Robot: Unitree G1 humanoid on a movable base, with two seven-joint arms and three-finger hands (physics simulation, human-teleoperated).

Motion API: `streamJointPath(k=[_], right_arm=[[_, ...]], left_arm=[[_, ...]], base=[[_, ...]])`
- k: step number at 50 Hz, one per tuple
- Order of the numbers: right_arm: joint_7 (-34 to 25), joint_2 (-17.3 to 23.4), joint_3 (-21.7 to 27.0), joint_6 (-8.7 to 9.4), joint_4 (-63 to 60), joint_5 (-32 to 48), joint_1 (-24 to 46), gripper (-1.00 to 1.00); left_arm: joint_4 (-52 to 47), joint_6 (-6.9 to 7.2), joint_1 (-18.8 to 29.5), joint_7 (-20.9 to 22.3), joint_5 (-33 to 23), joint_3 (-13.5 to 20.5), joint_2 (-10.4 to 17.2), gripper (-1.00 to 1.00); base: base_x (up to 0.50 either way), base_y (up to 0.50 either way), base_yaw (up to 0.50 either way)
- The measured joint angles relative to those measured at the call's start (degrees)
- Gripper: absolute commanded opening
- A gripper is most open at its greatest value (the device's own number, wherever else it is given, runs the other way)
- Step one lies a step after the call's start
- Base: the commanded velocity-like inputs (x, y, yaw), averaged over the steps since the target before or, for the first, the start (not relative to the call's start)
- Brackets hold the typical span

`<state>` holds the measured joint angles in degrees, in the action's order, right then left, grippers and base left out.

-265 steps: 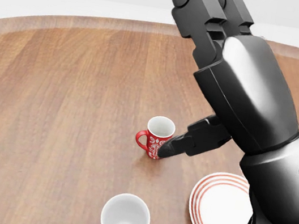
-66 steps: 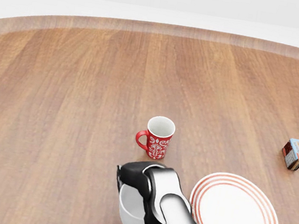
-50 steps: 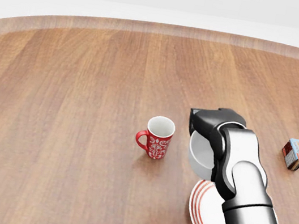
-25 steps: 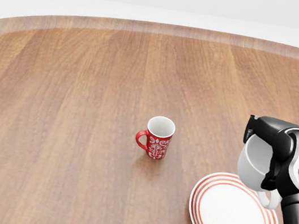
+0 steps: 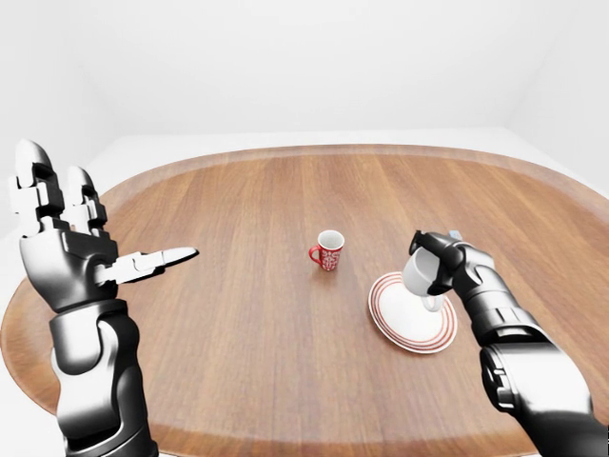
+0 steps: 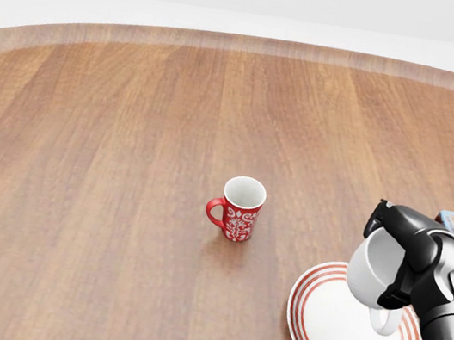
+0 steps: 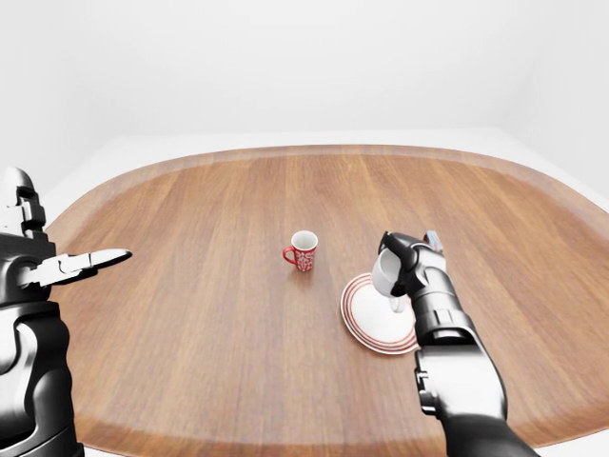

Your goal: Put the white mug on the plate.

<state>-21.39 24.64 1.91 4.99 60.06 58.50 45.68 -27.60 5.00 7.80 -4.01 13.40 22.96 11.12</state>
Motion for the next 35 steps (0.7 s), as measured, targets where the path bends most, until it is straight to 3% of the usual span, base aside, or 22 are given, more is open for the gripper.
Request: streamJointPath(k=[11,35], right_arm=[[4.25,-0.62,-1.21,0.01,3.98,-1.38,-1.02,-1.00],[6.59,-2.23,-2.47,0.01,6.98,-1.02,-2.96,-1.00]], left_arm=[[0.01,0.00,-0.08,0.09,-0.17,-0.12,-0.11,1.00],[0.05,0.00,-0.15,0.16,-0.22,-0.20,-0.19,1.00]], base=[[0.00,0.00,0.00],[0.00,0.00,0.00]])
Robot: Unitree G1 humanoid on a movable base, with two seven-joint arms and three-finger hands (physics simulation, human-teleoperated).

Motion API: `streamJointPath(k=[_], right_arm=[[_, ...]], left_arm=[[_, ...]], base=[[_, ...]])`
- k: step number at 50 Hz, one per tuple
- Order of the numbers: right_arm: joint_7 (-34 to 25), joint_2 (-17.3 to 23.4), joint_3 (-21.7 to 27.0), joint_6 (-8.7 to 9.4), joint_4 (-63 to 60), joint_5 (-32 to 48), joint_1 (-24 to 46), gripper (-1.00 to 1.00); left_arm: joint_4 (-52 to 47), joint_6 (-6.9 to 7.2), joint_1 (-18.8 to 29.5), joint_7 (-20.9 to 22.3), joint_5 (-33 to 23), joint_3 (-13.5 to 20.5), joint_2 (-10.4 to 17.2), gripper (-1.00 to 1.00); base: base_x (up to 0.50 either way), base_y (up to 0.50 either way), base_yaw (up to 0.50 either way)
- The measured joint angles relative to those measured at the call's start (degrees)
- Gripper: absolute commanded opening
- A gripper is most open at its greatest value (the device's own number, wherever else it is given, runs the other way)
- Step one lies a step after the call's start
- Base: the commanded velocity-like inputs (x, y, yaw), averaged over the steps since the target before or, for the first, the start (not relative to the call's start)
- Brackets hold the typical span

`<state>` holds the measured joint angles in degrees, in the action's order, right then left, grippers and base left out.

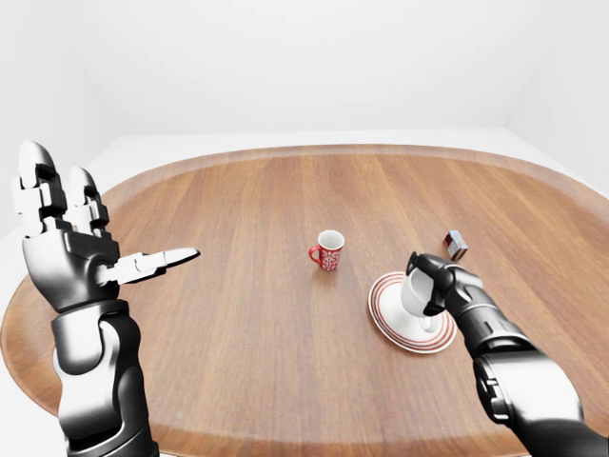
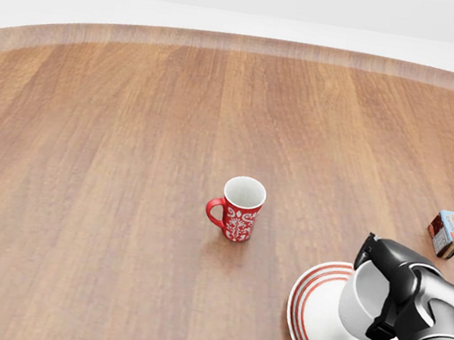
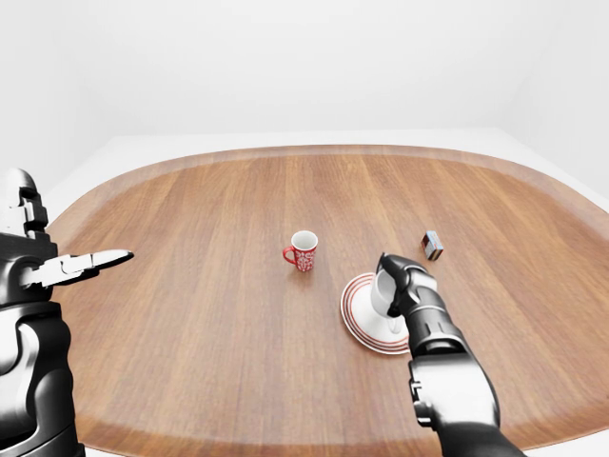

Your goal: Put the white mug on the plate.

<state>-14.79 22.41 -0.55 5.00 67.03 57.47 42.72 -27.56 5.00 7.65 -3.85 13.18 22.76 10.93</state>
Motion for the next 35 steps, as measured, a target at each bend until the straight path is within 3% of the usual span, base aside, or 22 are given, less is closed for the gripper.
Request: streamJointPath(k=[6,9,15,16,17,22,25,28,35], right_arm=[[0.24,-0.28,-0.10,0.00,0.26,0.02,-0.47,-1.00],[0.63,-0.38,-0.17,0.00,0.41,-0.13,-0.65,-0.89],[1.56,-0.43,-0.25,0.00,0.55,-1.10,-0.88,-0.48],[1.65,-0.43,-0.26,0.00,0.56,-1.28,-0.91,0.00],[1.72,-0.42,-0.25,0.00,0.57,-1.34,-0.95,0.24],[1.98,-0.42,-0.29,0.00,0.63,-1.71,-1.16,0.36],[2.00,-0.43,-0.27,0.00,0.62,-1.80,-1.19,0.59],[1.95,-0.42,-0.22,0.00,0.50,-1.90,-1.13,1.00],[2.12,-0.49,-0.23,0.00,0.44,-1.99,-1.19,1.00]], left_arm=[[-0.02,0.00,0.01,0.02,-0.02,-0.02,-0.01,1.00],[0.01,0.00,0.02,0.02,-0.03,-0.02,-0.01,1.00],[0.09,0.00,0.03,0.01,-0.07,-0.05,-0.02,1.00],[0.06,0.00,0.02,0.01,-0.07,-0.05,-0.01,1.00],[0.04,0.00,0.02,0.00,-0.08,-0.06,-0.02,1.00],[0.13,0.00,0.01,0.01,-0.13,-0.07,-0.03,1.00],[0.06,0.00,-0.01,0.00,-0.14,-0.07,-0.03,1.00],[0.01,0.00,-0.02,0.00,-0.15,-0.07,-0.04,1.00],[-0.11,0.00,-0.06,0.01,-0.19,-0.07,-0.06,1.00]], base=[[0.00,0.00,0.00],[0.00,0.00,0.00],[0.00,0.00,0.00],[0.00,0.00,0.00],[0.00,0.00,0.00],[0.00,0.00,0.00],[0.00,0.00,0.00],[0.00,0.00,0.00],[0.00,0.00,0.00]])
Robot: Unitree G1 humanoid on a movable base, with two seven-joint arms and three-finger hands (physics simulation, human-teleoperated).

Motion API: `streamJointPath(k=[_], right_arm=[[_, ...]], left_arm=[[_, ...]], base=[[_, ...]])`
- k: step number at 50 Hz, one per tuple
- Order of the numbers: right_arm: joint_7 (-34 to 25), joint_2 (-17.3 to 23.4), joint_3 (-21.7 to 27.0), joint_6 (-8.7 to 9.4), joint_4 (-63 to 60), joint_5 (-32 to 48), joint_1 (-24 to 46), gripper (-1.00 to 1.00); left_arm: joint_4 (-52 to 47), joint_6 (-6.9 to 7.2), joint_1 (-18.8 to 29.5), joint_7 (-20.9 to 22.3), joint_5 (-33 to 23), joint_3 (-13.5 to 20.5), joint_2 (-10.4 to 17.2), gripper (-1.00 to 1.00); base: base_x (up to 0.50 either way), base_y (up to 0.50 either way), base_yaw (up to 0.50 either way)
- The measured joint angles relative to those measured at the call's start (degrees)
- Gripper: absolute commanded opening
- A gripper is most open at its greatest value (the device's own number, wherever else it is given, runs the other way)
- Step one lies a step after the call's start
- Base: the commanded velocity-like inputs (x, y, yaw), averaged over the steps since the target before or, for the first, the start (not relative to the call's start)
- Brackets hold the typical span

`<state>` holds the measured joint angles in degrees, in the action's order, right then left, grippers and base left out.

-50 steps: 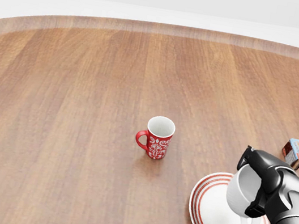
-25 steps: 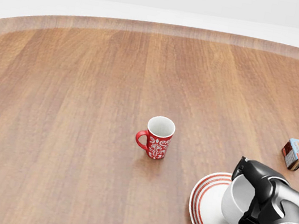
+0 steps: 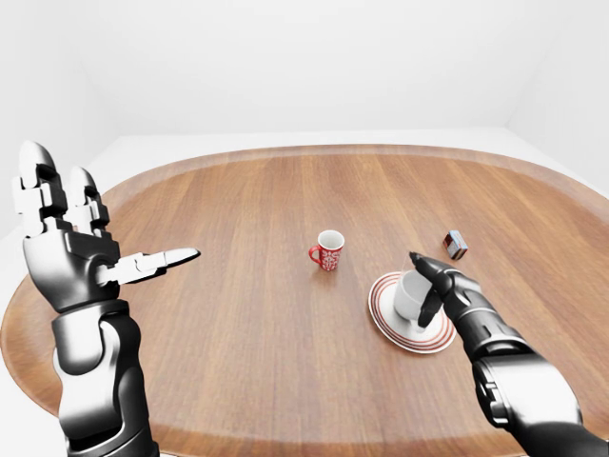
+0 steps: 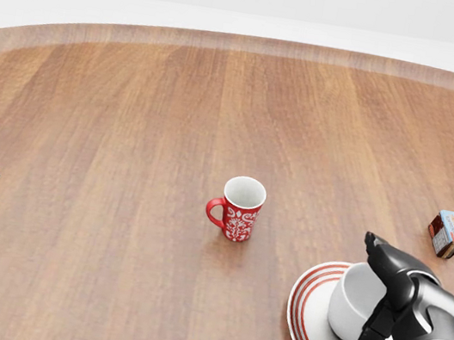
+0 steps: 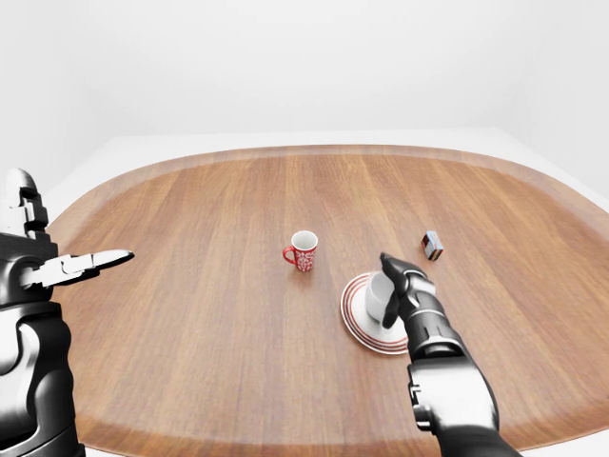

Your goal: Put the white mug on the plate.

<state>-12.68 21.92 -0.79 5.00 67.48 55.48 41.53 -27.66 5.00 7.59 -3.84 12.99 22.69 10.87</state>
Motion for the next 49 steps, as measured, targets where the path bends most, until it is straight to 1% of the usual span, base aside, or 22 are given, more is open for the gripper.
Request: streamJointPath(k=[9,13,16,20,27,28,33,40,49], right_arm=[[0.05,-0.13,0.03,0.00,-0.50,-0.30,0.53,1.00],[-1.93,0.05,-0.09,0.00,-4.39,0.20,1.63,1.00],[-5.66,0.38,-0.06,0.00,-11.29,1.98,1.72,1.00],[-12.81,0.79,0.68,0.00,-23.49,6.35,1.17,1.00],[-26.62,2.06,3.81,0.00,-44.75,15.56,1.65,1.00],[-27.32,2.30,4.29,0.00,-47.48,16.76,1.97,1.00],[-27.32,3.75,6.66,0.00,-59.54,22.16,5.12,1.00],[-27.32,5.63,8.89,0.00,-72.31,26.55,11.86,1.00],[-27.32,6.19,9.74,0.00,-83.33,29.77,19.74,1.00]], left_arm=[[0.11,0.00,0.00,0.04,-0.06,-0.01,-0.02,1.00],[0.29,0.00,-0.02,0.05,-0.14,-0.08,-0.05,1.00],[0.27,0.00,-0.04,0.04,-0.16,-0.10,-0.07,1.00],[0.15,0.00,-0.05,0.02,-0.16,-0.09,-0.08,1.00],[0.10,0.00,-0.03,0.02,-0.19,-0.13,-0.09,1.00],[0.09,0.00,-0.02,0.02,-0.19,-0.13,-0.08,1.00],[-0.03,0.00,-0.03,0.06,-0.18,-0.12,-0.08,1.00],[-0.01,0.00,-0.06,0.13,-0.21,-0.11,-0.09,1.00],[-0.10,0.00,-0.24,0.25,-0.30,-0.11,-0.18,1.00]], base=[[0.00,0.00,0.00],[0.00,0.00,0.00],[0.00,0.00,0.00],[0.00,0.00,0.00],[0.00,0.00,0.00],[0.00,0.00,0.00],[0.00,0.00,0.00],[0.00,0.00,0.00],[0.00,0.00,0.00]])
